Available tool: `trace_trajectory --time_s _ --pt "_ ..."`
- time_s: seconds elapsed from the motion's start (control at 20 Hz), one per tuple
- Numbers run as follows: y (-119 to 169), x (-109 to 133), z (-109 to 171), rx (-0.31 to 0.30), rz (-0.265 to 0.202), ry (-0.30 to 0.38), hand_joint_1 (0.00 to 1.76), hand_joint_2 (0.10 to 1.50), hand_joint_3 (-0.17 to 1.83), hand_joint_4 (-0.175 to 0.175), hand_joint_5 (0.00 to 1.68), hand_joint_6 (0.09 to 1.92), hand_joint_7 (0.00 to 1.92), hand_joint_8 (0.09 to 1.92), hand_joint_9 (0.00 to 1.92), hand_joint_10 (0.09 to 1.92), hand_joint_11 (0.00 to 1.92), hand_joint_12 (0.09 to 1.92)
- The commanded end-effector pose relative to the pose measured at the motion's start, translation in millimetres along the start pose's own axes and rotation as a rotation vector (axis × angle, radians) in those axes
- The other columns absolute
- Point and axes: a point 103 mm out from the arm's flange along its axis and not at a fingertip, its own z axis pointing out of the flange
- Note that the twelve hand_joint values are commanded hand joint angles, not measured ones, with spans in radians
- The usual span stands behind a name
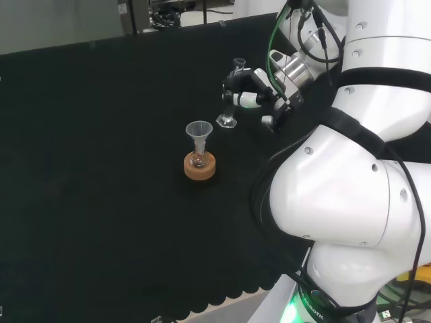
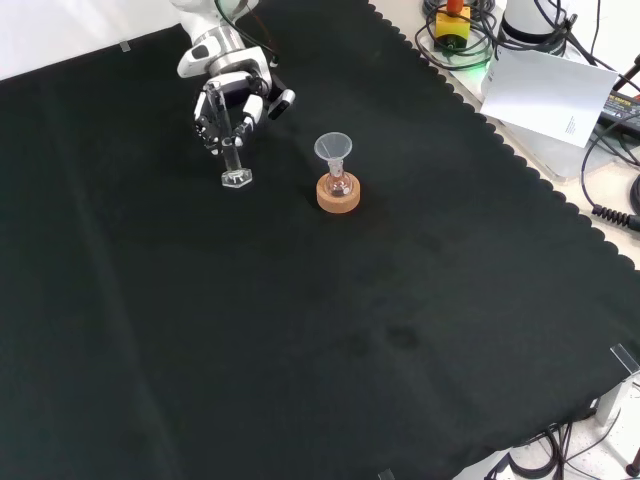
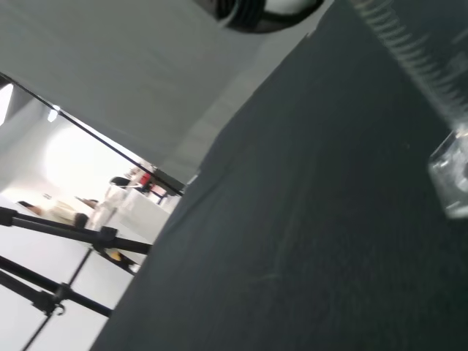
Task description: Pick up the graduated cylinder.
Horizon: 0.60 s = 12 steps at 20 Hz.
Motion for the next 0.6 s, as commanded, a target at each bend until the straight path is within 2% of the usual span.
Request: trace_trajectory --time_s 0.05,0.15,0.25,0.35,0.6 --pt "0.3 7.3 -8.1 0.045 0.009 -0.162 1.15 1.14 0.02 -0.168 0.92 1.09 1.22 0.40 1.42 0.10 1.30 0.78" --pt "1.5 11.8 -9.6 0.064 0.005 -0.212 1.15 1.14 0.01 -0.174 0.94 1.07 1.29 0.35 1.46 0.09 1.33 0.74" --pt "2.3 15.8 -12.4 0.074 -0.002 -0.249 1.23 1.11 0.01 -0.175 0.98 1.00 1.13 0.72 1.48 0.09 1.34 0.72" --pt "2.4 20.2 -15.5 0.088 -0.013 -0.279 1.26 1.10 0.01 -0.175 0.99 0.98 1.06 0.90 1.50 0.09 1.34 0.71" --pt "2.2 34.0 -24.9 0.117 -0.016 -0.348 1.27 1.10 0.01 -0.175 0.99 0.98 1.04 0.95 1.51 0.09 1.33 0.71"
